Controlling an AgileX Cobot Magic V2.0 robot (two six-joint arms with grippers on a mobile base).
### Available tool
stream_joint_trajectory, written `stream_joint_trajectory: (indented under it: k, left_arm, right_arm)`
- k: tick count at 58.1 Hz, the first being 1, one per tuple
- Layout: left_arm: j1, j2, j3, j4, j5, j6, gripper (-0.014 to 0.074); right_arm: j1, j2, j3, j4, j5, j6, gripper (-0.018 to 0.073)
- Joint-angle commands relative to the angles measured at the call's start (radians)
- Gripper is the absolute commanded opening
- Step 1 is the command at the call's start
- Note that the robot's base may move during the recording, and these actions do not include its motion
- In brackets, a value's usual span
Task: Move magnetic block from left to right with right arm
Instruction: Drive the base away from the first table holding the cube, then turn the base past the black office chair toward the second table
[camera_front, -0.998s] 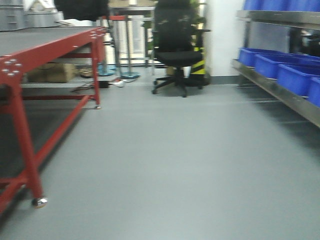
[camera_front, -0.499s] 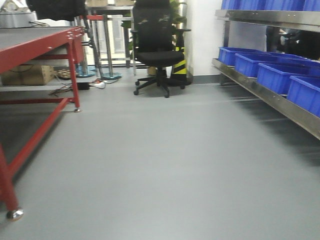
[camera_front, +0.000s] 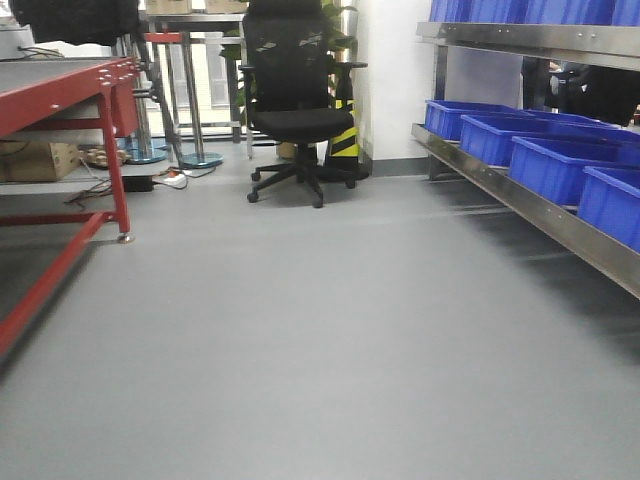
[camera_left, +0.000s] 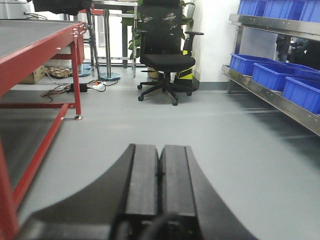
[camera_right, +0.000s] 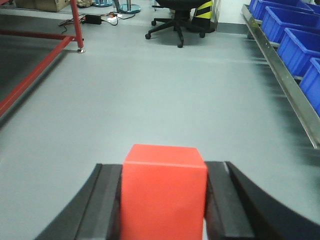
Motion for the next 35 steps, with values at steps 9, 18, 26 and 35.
stream_joint_trajectory:
  k: [9, 18, 26, 35]
  left_arm:
    - [-0.002, -0.012, 0.008, -0.005, -0.085, -0.006, -0.0126]
    - [-0.002, -0.012, 0.008, -0.005, -0.085, -0.006, -0.0126]
    - [-0.002, -0.012, 0.008, -0.005, -0.085, -0.006, -0.0126]
    - [-0.002, -0.012, 0.008, -0.005, -0.085, -0.006, -0.0126]
  right_arm:
    - [-0.007, 0.01, -0.028, -0.018, -0.086, -0.011, 0.0247]
    - [-0.007, 0.01, -0.028, -0.018, -0.086, -0.011, 0.0247]
    - [-0.007, 0.01, -0.028, -0.018, -0.086, -0.011, 0.0247]
    - [-0.007, 0.01, -0.028, -0.018, -0.086, -0.011, 0.0247]
